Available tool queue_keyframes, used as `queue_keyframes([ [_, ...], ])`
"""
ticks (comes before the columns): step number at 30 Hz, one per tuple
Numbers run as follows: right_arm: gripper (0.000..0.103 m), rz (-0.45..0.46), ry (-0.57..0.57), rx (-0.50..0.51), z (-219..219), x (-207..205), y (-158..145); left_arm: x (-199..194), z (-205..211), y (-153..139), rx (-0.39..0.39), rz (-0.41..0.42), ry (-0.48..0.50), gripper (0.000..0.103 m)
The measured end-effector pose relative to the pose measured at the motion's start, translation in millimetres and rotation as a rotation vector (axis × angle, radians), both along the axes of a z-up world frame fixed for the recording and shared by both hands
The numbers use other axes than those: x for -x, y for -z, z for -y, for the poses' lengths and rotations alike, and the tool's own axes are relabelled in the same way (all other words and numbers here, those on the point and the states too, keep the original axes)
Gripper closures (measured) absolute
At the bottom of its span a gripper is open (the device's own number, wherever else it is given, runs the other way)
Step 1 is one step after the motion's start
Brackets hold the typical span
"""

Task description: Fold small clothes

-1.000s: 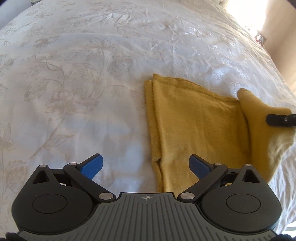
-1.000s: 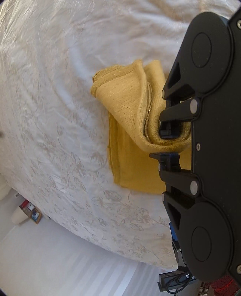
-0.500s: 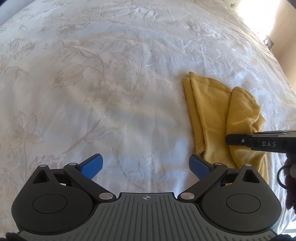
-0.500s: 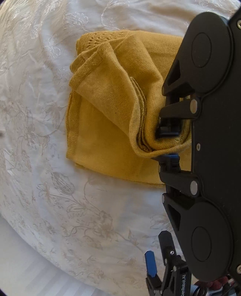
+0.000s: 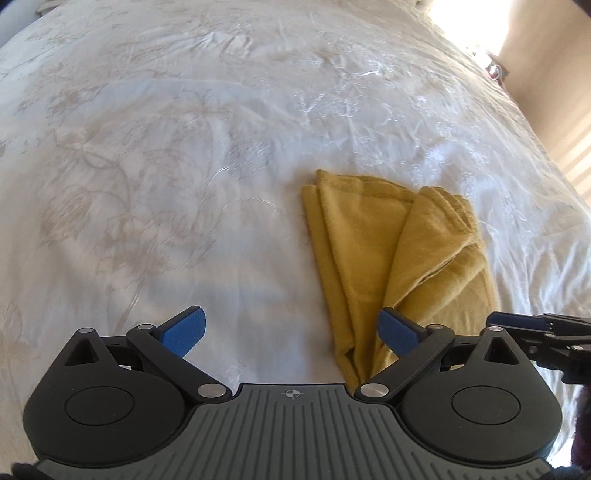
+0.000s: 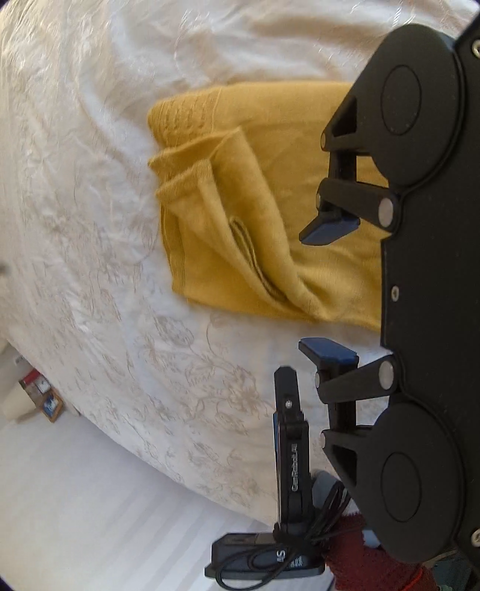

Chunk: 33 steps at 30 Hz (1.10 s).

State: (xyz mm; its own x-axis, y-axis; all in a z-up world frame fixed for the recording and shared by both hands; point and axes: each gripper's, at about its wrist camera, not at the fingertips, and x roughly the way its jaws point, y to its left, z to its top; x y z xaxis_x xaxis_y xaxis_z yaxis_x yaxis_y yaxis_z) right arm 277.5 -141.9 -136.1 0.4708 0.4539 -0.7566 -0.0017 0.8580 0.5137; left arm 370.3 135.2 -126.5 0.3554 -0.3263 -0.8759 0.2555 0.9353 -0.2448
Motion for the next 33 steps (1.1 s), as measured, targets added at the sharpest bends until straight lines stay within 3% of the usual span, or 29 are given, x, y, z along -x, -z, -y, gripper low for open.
queue_keyframes([
  [8,0.041,-0.014,0.192,-0.053,43,-27,21,6,48,6,-0.013,0.047,0.156,0.002],
  [14,0.041,-0.020,0.185,-0.070,51,-37,22,25,76,18,-0.066,0.130,0.224,0.002],
  [18,0.041,-0.005,0.178,0.022,53,-27,19,32,81,36,-0.134,0.111,0.208,0.002],
  [22,0.041,0.019,0.044,0.250,40,-21,13,26,62,63,-0.131,-0.026,0.109,0.001],
  [25,0.042,0.030,-0.104,0.412,21,-25,19,24,52,65,-0.105,-0.034,0.099,0.001],
  [30,0.043,0.095,-0.205,0.468,-5,-48,27,20,48,66,-0.096,-0.045,0.096,0.001],
  [33,0.043,0.117,-0.217,0.418,-18,-73,28,23,50,66,-0.096,-0.044,0.094,0.001],
])
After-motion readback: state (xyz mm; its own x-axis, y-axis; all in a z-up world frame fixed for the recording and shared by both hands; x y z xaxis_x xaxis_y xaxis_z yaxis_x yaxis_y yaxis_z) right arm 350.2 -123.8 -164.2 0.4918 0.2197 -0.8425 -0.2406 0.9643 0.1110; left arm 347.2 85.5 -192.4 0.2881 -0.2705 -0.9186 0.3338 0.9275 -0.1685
